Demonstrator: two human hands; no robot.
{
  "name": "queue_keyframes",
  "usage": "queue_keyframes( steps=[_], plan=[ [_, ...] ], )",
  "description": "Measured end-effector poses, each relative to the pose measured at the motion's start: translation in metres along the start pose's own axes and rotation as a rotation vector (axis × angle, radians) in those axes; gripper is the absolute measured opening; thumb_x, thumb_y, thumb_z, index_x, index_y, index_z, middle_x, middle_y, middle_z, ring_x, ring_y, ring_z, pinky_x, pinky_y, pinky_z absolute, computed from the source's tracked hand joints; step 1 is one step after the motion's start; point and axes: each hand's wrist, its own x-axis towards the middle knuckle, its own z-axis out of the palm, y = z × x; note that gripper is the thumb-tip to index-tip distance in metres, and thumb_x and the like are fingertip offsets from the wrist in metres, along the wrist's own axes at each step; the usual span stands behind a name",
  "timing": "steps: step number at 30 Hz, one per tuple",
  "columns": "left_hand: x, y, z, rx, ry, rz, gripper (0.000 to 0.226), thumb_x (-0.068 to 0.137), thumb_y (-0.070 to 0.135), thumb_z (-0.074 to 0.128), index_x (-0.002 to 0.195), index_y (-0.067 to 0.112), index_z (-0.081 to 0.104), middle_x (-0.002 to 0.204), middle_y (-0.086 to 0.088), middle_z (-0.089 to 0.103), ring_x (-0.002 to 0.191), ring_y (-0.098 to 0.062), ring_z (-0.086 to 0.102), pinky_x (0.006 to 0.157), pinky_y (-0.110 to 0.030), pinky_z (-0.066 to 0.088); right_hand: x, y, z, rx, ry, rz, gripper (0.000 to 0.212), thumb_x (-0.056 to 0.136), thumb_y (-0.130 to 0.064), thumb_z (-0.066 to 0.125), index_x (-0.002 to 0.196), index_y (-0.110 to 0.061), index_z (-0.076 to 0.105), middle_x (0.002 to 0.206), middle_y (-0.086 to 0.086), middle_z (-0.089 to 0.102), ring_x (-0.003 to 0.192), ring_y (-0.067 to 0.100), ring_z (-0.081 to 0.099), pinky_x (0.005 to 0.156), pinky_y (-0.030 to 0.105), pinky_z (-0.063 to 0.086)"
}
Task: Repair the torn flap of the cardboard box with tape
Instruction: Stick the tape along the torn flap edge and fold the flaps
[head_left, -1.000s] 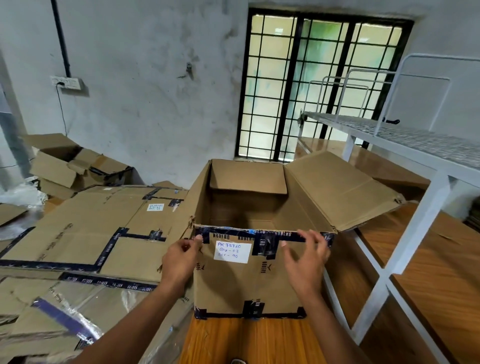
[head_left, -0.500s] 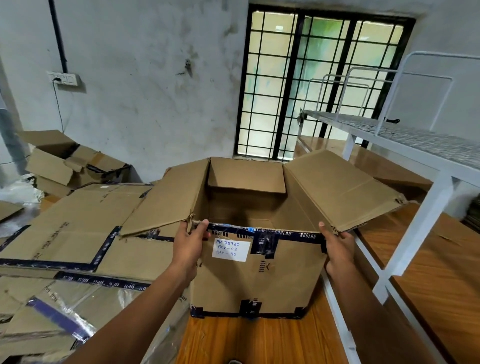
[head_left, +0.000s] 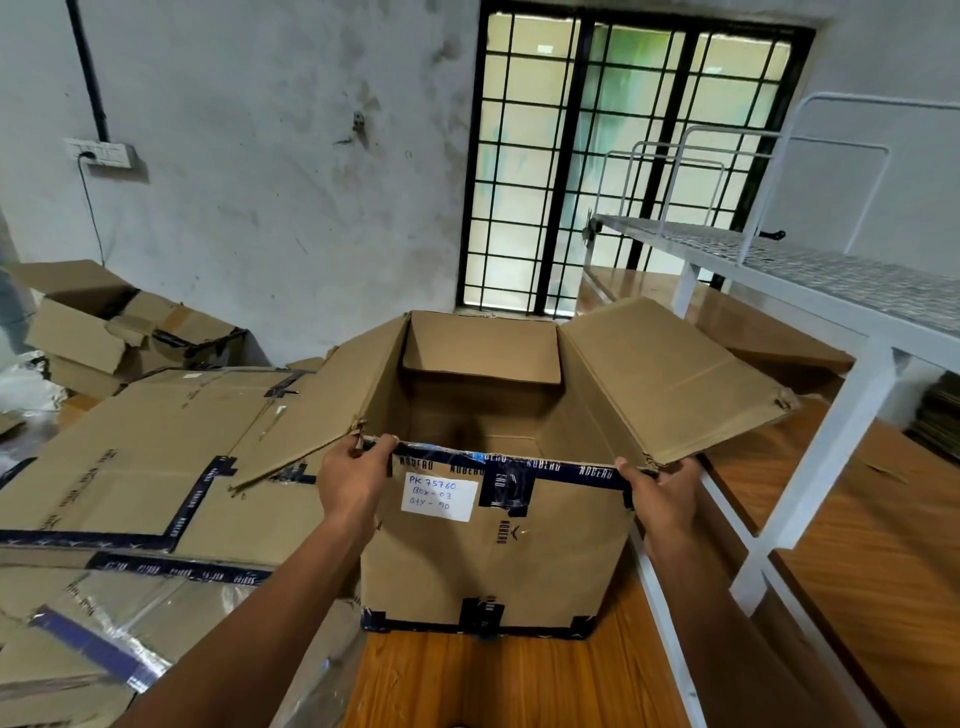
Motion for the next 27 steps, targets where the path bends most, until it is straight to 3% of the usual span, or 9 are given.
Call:
queue_keyframes(
  steps=[3,7,9,11,13,18,22,25,27],
  plan=[
    [0.002,-0.003,-0.006,-0.157,-0.02,-0.107,0.03,0.09,0.037,0.085,0.104,0.014,0.073,0.097,-0.007,0.08,0.093,-0.028,0.075,0.074,-0.04,0.053,-0.005,-0.001,0.001,-0.005,-0.026,-0.004,0.096,0.084,-0.016,0.087,0.157,-0.028,0.024,0.138,0.017,0.063,0.116,0.033,0.068,0.103,0.055,0.056],
    [0.001,0.001,-0.005,-0.237,-0.07,-0.153,0.028,0.095,0.027,0.082,0.11,0.006,0.071,0.1,-0.015,0.08,0.087,-0.03,0.077,0.069,-0.036,0.054,-0.008,-0.002,0.001,-0.014,-0.024,-0.017,0.096,0.085,-0.017,0.087,0.157,-0.028,0.024,0.14,0.019,0.063,0.117,0.034,0.067,0.103,0.053,0.056],
    [0.004,0.005,-0.005,-0.243,-0.093,-0.185,0.036,0.094,0.024,0.083,0.118,0.003,0.068,0.099,-0.018,0.08,0.069,-0.022,0.078,0.058,-0.032,0.057,-0.008,-0.001,0.0,-0.013,-0.027,-0.023,0.097,0.085,-0.018,0.087,0.157,-0.029,0.023,0.14,0.019,0.062,0.117,0.034,0.067,0.103,0.053,0.056],
    [0.01,0.007,-0.007,-0.258,-0.11,-0.231,0.048,0.093,0.019,0.084,0.13,-0.001,0.06,0.089,-0.016,0.075,0.044,-0.011,0.067,0.04,-0.022,0.048,-0.008,-0.002,-0.001,-0.016,-0.031,-0.029,0.097,0.086,-0.018,0.086,0.157,-0.029,0.023,0.14,0.019,0.062,0.117,0.035,0.067,0.103,0.052,0.056],
    [0.012,0.008,-0.008,-0.255,-0.108,-0.251,0.057,0.093,0.016,0.084,0.137,-0.001,0.051,0.087,-0.013,0.071,0.04,-0.008,0.061,0.036,-0.019,0.044,-0.009,-0.003,-0.001,-0.016,-0.037,-0.032,0.096,0.086,-0.018,0.085,0.157,-0.029,0.022,0.139,0.02,0.063,0.116,0.034,0.067,0.1,0.047,0.057],
    [0.012,0.012,-0.01,-0.181,-0.146,-0.116,0.036,0.102,0.006,0.07,0.134,0.012,0.058,0.11,-0.009,0.074,0.08,-0.02,0.071,0.05,-0.026,0.054,-0.013,-0.005,0.0,-0.028,-0.035,-0.035,0.095,0.086,-0.018,0.085,0.157,-0.029,0.022,0.139,0.02,0.063,0.116,0.036,0.067,0.1,0.049,0.057],
    [0.017,0.013,-0.019,0.093,-0.281,0.191,0.053,0.105,0.004,0.06,0.149,0.034,0.062,0.142,0.004,0.059,0.112,-0.021,0.068,0.095,-0.045,0.063,-0.013,-0.004,-0.001,-0.032,-0.035,-0.037,0.095,0.087,-0.02,0.085,0.158,-0.029,0.023,0.143,0.019,0.061,0.122,0.036,0.065,0.105,0.052,0.054],
    [0.027,0.009,-0.032,0.291,-0.356,0.324,0.036,0.105,0.024,0.066,0.134,0.044,0.073,0.147,-0.001,0.056,0.115,-0.009,0.06,0.097,-0.027,0.055,-0.013,-0.003,-0.001,-0.041,-0.043,-0.034,0.091,0.087,-0.022,0.086,0.155,-0.03,0.026,0.141,0.017,0.063,0.121,0.035,0.065,0.106,0.054,0.053],
    [0.039,0.002,-0.04,0.376,-0.396,0.305,0.035,0.095,0.047,0.069,0.129,0.057,0.071,0.144,-0.003,0.057,0.119,-0.012,0.06,0.099,-0.031,0.056,-0.012,-0.002,0.0,-0.045,-0.039,-0.038,0.09,0.086,-0.024,0.086,0.154,-0.03,0.027,0.139,0.016,0.065,0.12,0.035,0.066,0.106,0.054,0.054]
  ],
)
